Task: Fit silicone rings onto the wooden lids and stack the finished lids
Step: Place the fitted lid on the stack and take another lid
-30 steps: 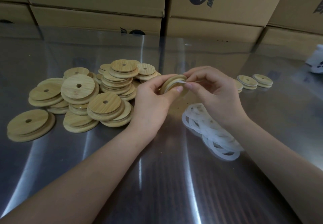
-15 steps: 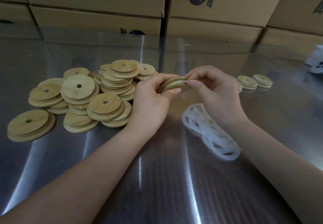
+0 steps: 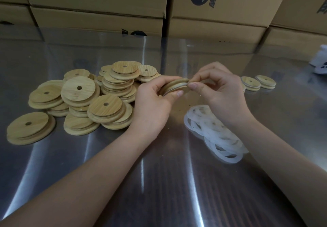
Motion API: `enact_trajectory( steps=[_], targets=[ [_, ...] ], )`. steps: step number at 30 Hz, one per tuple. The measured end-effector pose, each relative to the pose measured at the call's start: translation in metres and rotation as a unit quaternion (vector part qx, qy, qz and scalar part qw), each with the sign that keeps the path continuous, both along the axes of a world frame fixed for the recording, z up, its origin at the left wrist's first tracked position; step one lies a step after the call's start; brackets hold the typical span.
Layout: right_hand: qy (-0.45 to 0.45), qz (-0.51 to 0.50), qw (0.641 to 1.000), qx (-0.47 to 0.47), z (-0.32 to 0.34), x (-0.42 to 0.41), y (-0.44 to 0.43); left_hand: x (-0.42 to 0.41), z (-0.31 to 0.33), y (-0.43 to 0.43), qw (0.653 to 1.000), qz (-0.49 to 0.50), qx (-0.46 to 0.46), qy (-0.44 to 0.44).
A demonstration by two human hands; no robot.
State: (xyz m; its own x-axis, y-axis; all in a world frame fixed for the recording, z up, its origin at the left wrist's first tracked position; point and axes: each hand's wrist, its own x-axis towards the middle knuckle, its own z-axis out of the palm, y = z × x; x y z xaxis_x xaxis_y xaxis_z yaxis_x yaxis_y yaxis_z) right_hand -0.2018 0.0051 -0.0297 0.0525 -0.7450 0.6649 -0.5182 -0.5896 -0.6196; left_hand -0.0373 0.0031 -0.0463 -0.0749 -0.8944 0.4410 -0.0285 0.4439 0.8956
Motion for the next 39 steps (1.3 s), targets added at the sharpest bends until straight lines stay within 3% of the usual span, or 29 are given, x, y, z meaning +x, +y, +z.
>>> enact_trajectory(
  steps=[9, 24, 39],
  targets=[
    [0.014, 0.023, 0.999, 0.034, 0.002, -0.002, 0.001, -0.001, -0.002, 0.001, 0.999, -0.026, 0.037, 0.028],
    [-0.054, 0.071, 0.974, 0.206, 0.010, -0.010, -0.003, -0.003, -0.004, 0.001, 0.993, -0.038, 0.088, 0.068],
    [-0.032, 0.036, 0.986, 0.163, 0.007, -0.007, -0.004, -0.004, -0.001, 0.002, 0.994, -0.030, 0.093, 0.050]
  ],
)
